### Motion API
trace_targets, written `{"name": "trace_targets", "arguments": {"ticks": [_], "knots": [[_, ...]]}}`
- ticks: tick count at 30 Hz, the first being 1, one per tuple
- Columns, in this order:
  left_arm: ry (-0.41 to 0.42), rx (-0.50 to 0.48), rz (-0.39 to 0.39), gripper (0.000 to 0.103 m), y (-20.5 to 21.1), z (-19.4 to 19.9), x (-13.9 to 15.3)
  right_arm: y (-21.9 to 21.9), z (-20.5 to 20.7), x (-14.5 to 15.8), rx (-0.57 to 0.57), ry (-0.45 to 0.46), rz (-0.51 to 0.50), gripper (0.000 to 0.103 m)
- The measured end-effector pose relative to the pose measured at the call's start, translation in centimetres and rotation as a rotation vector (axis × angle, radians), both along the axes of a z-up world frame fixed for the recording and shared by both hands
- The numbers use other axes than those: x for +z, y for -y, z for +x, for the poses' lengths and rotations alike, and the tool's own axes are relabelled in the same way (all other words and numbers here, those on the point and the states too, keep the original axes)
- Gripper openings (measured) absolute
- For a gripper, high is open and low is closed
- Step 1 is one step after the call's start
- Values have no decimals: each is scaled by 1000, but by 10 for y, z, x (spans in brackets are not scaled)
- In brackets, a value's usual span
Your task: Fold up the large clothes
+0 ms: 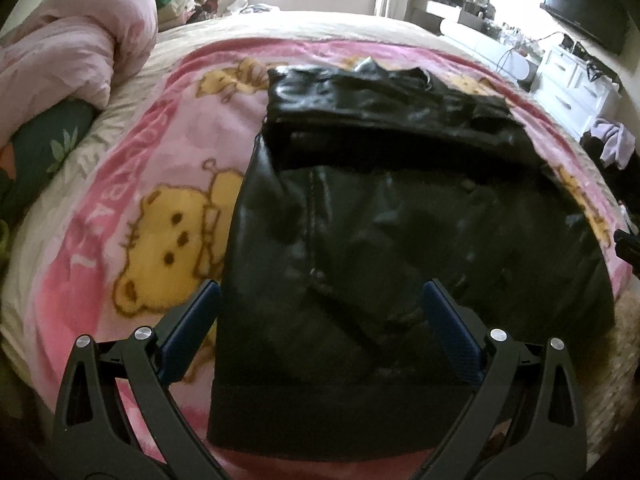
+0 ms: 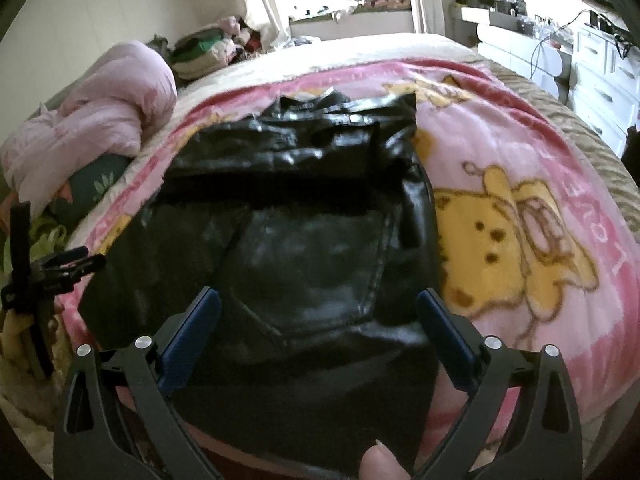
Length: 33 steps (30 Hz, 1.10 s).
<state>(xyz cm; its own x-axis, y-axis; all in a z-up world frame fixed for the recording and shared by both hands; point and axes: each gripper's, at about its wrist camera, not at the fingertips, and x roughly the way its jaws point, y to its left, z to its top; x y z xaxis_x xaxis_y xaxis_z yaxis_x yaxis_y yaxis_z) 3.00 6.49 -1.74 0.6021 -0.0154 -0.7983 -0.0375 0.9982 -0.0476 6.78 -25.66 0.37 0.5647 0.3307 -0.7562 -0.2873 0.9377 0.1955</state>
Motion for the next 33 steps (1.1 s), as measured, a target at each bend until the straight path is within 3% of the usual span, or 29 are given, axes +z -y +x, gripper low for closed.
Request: {"name": "trace_targets", "arguments": {"ticks": [10, 15, 21, 23, 26, 33], "knots": [[-92, 45, -28, 94, -25, -14, -28, 18, -6, -22, -15, -125, -5, 98], [-142, 26, -185, 94, -40, -20, -44, 24, -9, -29, -12, -159, -32, 98], [-114, 7, -230, 93, -45, -28, -46, 29, -13, -41, -7, -200, -61, 98], [-108, 3, -233, 81, -45, -28, -46, 31, -14, -44, -6, -210, -57, 98], [-104, -12, -238, 72, -43, -28, -46, 34, -14, -48, 5, -234, -37, 99], [-103, -20, -221, 72, -41, -27, -47, 27, -19, -53, 61, -244, -63, 95]]}}
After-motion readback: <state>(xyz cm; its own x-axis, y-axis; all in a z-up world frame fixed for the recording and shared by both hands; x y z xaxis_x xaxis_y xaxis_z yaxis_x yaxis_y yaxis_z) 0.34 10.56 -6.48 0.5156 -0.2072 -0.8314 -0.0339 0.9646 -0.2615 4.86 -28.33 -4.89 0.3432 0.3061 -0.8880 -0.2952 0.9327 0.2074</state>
